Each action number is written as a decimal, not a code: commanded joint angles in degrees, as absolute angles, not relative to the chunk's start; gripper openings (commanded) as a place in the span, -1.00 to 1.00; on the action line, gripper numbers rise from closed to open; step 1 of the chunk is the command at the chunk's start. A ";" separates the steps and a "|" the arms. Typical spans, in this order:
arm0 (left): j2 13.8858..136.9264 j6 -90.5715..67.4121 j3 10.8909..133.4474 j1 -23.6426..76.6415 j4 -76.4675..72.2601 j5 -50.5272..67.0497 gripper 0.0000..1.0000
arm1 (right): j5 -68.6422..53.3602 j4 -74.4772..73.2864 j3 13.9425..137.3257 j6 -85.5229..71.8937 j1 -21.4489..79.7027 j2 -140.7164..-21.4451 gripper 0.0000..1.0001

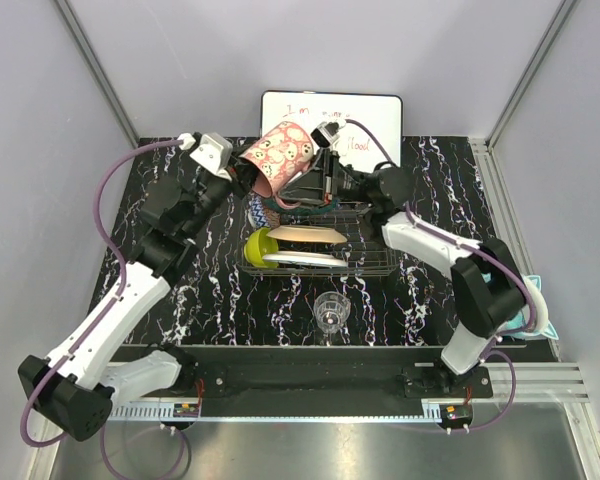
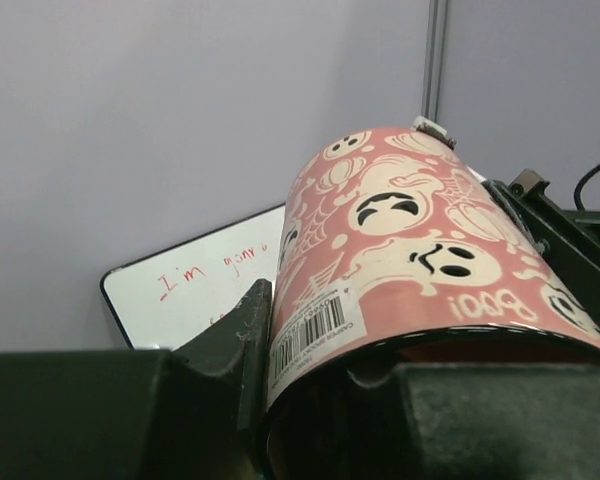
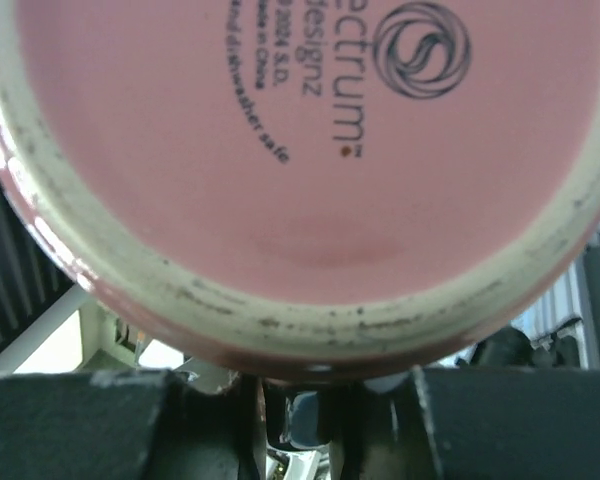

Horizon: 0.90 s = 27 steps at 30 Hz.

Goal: Load the mixed dishes into the dish rack

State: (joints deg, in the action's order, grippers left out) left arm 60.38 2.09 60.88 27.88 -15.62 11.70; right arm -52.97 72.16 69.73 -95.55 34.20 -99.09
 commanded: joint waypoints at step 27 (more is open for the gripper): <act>57.57 10.46 62.75 18.55 20.21 0.79 0.98 | -1.70 -27.86 74.81 -13.98 16.78 -65.31 -1.00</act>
